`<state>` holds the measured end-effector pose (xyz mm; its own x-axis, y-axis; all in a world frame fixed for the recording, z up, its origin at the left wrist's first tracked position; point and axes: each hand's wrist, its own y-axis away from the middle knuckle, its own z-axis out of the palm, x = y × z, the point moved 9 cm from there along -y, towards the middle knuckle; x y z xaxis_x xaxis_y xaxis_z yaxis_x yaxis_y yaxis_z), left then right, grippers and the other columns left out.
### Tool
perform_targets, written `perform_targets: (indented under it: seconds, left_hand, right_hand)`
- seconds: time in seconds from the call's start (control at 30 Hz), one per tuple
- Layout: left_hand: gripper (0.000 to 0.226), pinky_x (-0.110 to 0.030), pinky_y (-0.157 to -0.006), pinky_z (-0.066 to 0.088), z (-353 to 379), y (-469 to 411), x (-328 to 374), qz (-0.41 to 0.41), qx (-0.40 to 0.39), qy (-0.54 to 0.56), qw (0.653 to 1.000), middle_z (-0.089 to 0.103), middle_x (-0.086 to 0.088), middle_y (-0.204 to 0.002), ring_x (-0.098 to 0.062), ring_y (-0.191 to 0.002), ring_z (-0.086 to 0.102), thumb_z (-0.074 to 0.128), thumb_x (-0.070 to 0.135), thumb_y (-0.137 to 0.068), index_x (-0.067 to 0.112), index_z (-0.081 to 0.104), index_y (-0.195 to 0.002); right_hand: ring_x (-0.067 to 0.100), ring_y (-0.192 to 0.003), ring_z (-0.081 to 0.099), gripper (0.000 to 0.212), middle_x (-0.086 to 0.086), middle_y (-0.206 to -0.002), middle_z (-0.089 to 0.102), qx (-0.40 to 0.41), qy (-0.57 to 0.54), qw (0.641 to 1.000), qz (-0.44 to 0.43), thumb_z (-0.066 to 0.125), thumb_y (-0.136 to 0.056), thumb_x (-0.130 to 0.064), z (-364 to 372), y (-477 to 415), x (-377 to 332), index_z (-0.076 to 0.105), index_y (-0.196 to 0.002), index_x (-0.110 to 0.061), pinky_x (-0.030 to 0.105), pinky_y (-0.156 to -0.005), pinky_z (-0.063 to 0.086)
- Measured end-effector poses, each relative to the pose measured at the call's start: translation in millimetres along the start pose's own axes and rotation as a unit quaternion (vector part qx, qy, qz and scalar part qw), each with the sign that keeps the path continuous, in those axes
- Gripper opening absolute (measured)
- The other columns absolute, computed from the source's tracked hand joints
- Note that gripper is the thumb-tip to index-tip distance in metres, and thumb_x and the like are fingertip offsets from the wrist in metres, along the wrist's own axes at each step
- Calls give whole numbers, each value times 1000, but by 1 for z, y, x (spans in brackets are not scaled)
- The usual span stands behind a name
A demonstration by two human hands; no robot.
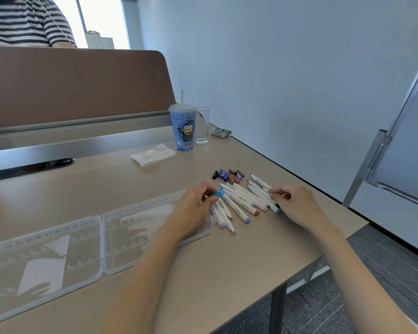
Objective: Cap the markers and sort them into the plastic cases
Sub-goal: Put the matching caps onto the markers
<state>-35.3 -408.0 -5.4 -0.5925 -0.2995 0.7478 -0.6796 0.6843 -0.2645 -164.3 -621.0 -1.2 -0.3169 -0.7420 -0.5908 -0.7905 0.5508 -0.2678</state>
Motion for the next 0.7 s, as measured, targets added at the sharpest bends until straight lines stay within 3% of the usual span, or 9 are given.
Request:
perform_targets:
  seconds: [0.17, 0.3, 0.43, 0.6, 0.7]
  left_hand:
    - [9, -28, -76, 53, -1, -3, -7, -35, -5, 40, 999, 61, 11, -99, -9, -86, 57, 55, 27, -96, 31, 58, -104]
    - [10, -11, -60, 47, -5, -4, -5, -39, -6, 75, 996, 62, 9, -100, -7, -88, 57, 56, 22, -95, 28, 58, -103]
    - [15, -8, -60, 46, -5, -3, -5, -39, -10, 79, 996, 60, 12, -101, -6, -91, 56, 56, 17, -96, 27, 60, -106]
    - [14, -6, -59, 44, -7, -4, -4, -38, -3, 76, 996, 61, 7, -102, -9, -91, 56, 56, 21, -96, 29, 60, -106]
    - [13, -9, -58, 43, -8, -4, -5, -45, 1, 76, 996, 61, 5, -100, -9, -86, 57, 56, 24, -96, 30, 61, -105]
  right_hand:
    - [5, -86, 58, 14, -14, -93, 64, -39, 40, 998, -12, 62, -91, -24, 6, -2, -8, 70, -101, -30, 19, -74, 40]
    - [6, -82, 55, 16, -11, -96, 65, -66, 125, 990, -12, 64, -89, -32, 11, -1, -16, 69, -104, -27, 19, -69, 39]
    - [8, -84, 57, 19, -11, -98, 67, -92, 190, 977, -20, 63, -87, -39, 11, -2, -22, 67, -104, -30, 21, -70, 41]
    - [6, -83, 59, 27, -14, -88, 64, -108, 153, 982, 3, 70, -82, -42, 15, -5, -18, 67, -104, -27, 25, -73, 50]
    - [3, -80, 56, 27, -16, -85, 61, -98, 125, 987, 13, 73, -80, -45, 16, -5, -13, 69, -101, -28, 19, -63, 40]
